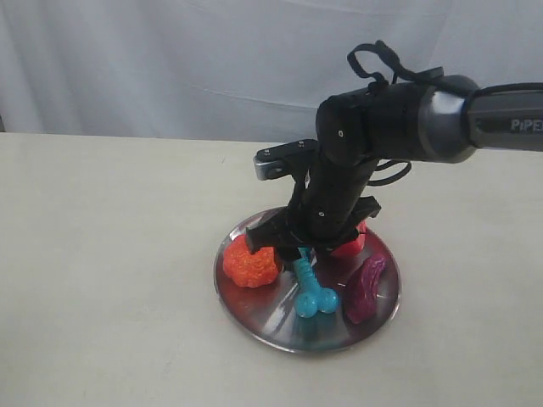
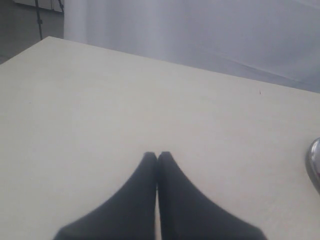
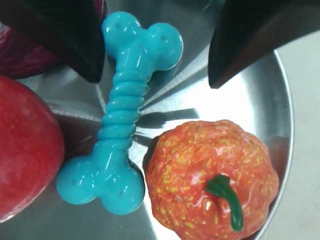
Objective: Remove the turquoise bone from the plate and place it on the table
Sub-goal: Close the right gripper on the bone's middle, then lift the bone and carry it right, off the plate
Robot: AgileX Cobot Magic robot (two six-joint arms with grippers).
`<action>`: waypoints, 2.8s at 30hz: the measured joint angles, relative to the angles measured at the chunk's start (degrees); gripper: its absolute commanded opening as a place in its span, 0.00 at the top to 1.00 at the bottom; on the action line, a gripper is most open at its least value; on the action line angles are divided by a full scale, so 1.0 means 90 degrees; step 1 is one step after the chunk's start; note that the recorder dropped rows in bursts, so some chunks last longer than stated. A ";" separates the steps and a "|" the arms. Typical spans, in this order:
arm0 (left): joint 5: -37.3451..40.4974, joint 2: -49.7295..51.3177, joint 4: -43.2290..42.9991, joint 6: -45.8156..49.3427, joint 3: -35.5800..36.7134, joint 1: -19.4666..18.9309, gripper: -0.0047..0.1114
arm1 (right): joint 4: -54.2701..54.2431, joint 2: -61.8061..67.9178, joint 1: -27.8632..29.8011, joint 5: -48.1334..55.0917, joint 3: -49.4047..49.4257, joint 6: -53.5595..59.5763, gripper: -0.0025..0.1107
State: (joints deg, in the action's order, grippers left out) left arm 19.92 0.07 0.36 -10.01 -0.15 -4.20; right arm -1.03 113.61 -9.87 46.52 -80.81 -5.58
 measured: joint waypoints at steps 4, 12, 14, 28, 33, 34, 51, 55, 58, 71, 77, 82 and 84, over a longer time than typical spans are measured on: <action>0.0000 0.0000 0.0000 0.0000 0.0000 0.0000 0.96 | 0.0115 0.0208 0.0000 -0.0179 0.0000 0.0000 0.46; 0.0000 0.0000 0.0000 0.0000 0.0000 0.0000 0.96 | 0.0261 0.0477 0.0000 -0.0552 -0.0011 0.0000 0.46; 0.0000 0.0000 0.0000 0.0000 0.0000 0.0000 0.96 | 0.0362 0.0564 0.0000 -0.0566 -0.0011 0.0000 0.46; 0.0000 0.0000 0.0000 0.0000 0.0000 0.0000 0.96 | 0.0692 0.0816 0.0000 -0.0841 -0.0011 -0.0066 0.46; 0.0000 0.0000 0.0000 0.0000 0.0000 0.0000 0.96 | 0.0710 0.0816 0.0000 -0.0873 -0.0011 -0.0099 0.46; 0.0000 0.0000 0.0000 0.0000 0.0000 0.0000 0.96 | 0.0710 0.0816 0.0000 -0.0873 -0.0011 -0.0110 0.46; 0.0000 0.0000 0.0000 0.0000 0.0000 0.0000 0.96 | 0.0746 0.0816 0.0000 -0.0830 -0.0011 -0.0218 0.98; 0.0000 0.0000 0.0000 0.0000 0.0000 0.0000 0.96 | 0.0746 0.0639 0.0000 -0.0781 -0.0011 -0.0263 0.98; 0.0000 0.0000 0.0000 0.0000 0.0000 0.0000 0.96 | 0.0746 0.0275 0.0000 -0.0695 -0.0011 -0.0275 0.98; 0.0000 0.0000 0.0000 0.0000 0.0000 0.0000 0.96 | 0.0721 -0.2037 0.0171 -0.0229 -0.0011 -0.0575 0.98; 0.0000 0.0000 0.0000 0.0000 0.0000 0.0000 0.96 | 0.0751 -0.2847 0.1137 0.0548 -0.0011 -0.0617 0.98; 0.0000 0.0000 0.0000 0.0000 0.0000 0.0000 0.96 | 0.1123 -0.2914 0.2229 0.1408 0.0072 -0.0617 0.98; 0.0000 0.0000 0.0000 0.0000 0.0000 0.0000 0.96 | 0.1145 -0.2914 0.2551 0.1328 0.0315 -0.0605 0.98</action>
State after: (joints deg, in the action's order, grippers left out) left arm 19.92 0.07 0.36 -10.01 -0.15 -4.20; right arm 9.27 87.38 13.08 58.47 -77.97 -11.03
